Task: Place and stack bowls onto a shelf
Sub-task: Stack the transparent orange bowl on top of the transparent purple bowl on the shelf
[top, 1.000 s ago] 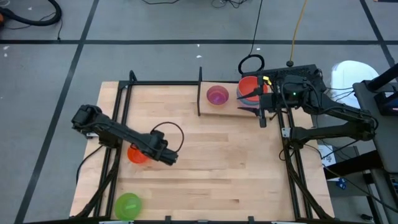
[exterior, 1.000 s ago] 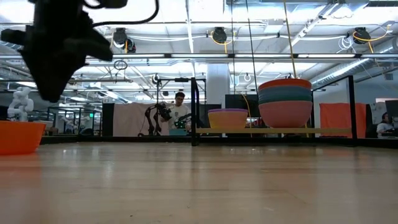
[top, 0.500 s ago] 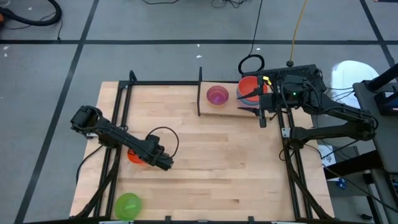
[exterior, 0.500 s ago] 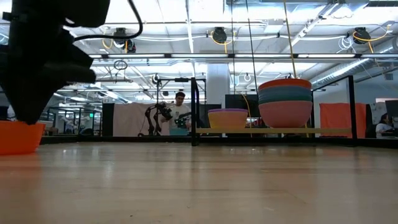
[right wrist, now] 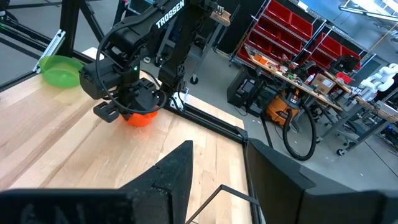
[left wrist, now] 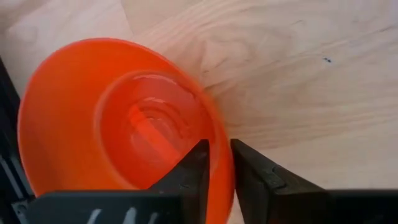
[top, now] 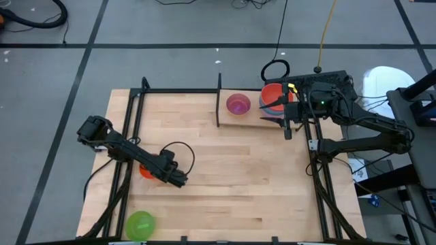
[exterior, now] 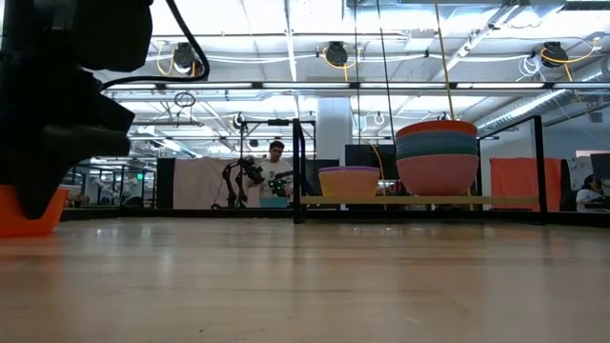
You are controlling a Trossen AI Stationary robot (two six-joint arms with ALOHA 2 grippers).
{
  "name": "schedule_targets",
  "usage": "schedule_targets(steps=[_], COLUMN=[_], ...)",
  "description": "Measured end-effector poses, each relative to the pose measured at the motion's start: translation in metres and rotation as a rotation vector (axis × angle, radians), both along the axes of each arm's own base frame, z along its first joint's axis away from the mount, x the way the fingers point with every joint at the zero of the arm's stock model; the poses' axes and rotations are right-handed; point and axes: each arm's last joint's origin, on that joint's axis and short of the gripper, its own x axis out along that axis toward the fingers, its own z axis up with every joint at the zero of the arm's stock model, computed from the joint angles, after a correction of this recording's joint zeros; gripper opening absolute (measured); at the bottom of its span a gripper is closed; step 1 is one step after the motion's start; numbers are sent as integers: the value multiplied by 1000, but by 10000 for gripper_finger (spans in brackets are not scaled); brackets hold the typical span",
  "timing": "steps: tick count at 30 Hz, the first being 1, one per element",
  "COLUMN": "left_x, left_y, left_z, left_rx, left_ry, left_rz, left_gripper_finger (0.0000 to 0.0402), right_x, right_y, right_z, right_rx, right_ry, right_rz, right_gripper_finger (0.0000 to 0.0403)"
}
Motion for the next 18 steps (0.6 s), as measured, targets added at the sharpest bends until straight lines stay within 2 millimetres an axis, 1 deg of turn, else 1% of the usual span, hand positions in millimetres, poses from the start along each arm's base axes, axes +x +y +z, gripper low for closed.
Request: schedule_targets(steps=[4, 5, 8, 11, 14, 18], left_x=[-1, 0, 1, 6, 18, 37], left_y=[0, 1, 3, 6, 11, 22], left_z=[-1, -1, 0, 6, 21, 57], left_rx=[-10, -8, -12, -21, -23, -25], left_ry=[12, 12, 14, 14, 3, 8], left_rz=[-55, -60, -57, -87, -150, -279], left_gripper_finger=[16, 10, 10, 6, 5, 4], right_x=[0, 0, 0, 0, 0, -2], right_y=[0, 0, 0, 0, 0, 0], right_z=[0, 0, 0, 0, 0, 1], right_rx=[0, 0, 0, 0, 0, -4], right_ry=[0, 0, 0, 0, -1, -1], right_rz=[0, 0, 0, 0, 0, -19], right_gripper_finger=[144, 144, 144, 144, 144, 144])
